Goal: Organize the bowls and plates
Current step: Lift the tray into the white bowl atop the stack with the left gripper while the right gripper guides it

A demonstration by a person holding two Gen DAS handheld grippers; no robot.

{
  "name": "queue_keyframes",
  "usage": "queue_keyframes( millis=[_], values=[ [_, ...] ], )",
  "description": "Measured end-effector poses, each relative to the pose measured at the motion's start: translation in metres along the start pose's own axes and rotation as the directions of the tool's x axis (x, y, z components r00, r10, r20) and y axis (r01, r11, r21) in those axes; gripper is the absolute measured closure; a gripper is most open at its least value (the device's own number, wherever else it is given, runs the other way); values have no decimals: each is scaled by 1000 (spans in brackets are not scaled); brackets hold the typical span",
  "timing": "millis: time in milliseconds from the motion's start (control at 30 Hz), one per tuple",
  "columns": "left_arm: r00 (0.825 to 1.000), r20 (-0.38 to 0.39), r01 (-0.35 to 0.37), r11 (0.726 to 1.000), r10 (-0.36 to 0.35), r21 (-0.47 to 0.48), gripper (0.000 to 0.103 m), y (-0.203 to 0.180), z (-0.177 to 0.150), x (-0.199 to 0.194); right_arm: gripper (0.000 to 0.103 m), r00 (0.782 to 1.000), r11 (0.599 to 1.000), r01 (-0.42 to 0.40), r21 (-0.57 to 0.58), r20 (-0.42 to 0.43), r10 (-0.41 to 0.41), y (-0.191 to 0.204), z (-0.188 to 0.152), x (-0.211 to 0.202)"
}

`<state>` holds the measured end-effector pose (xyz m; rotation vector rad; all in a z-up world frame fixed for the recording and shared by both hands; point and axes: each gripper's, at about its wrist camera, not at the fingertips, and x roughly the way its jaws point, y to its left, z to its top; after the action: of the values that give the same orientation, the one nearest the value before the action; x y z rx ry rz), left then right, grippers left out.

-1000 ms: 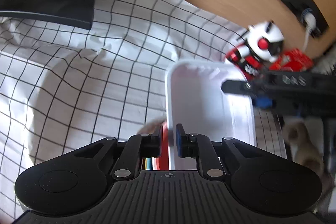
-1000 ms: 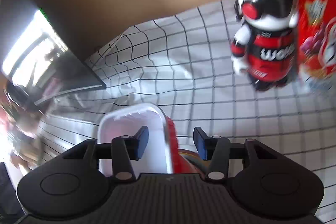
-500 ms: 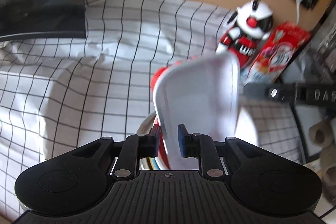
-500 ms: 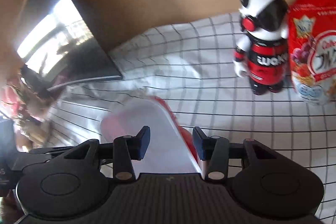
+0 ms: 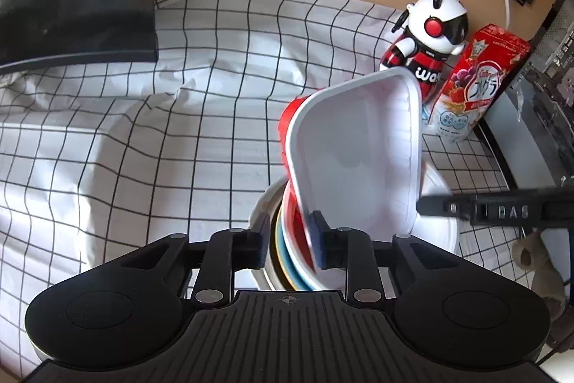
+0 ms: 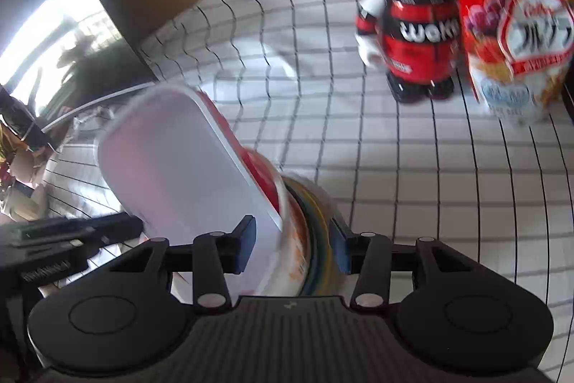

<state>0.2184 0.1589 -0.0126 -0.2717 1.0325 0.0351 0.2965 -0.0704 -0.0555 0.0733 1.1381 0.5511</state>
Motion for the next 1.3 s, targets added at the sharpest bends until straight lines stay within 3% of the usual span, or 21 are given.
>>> queue_keyframes(
  millis=[200,333,600,667,700,800,900,1100,1167,1300],
  values=[
    [993,-91,77,997,-79,-29,75,14,-2,17,61,990,992,-80,93,-108,90,-8,-27,17],
    [988,-108,108,993,-112,-38,75,15,-2,26,61,995,996,-50,80,-86,57,4,-33,17],
    [993,-117,38,998,-33,40,73,6,-4,37,60,990,992,-92,81,-102,100,9,-36,18],
    [992,-127,34,998,-27,53,73,7,-5,38,60,994,995,-76,66,-71,81,7,-34,13],
    [991,-132,34,998,-27,53,70,8,-5,39,58,997,997,-62,54,-49,65,7,-32,8],
    [988,-148,46,999,-42,25,64,16,-5,43,38,1000,999,-23,39,14,23,1,-22,-2],
    [985,-164,58,998,-60,-18,55,24,-6,49,28,1000,998,-15,61,7,14,-8,-18,2],
    [973,-203,96,992,-110,-82,51,34,-7,56,26,998,995,-31,97,-55,37,-13,-20,22],
    [977,-181,99,992,-112,-79,57,29,-6,50,26,998,996,-18,84,-64,24,-11,-19,25],
    [981,-138,126,989,-135,-73,57,22,1,38,26,996,995,19,96,-83,-11,-17,-18,32]
  ],
)
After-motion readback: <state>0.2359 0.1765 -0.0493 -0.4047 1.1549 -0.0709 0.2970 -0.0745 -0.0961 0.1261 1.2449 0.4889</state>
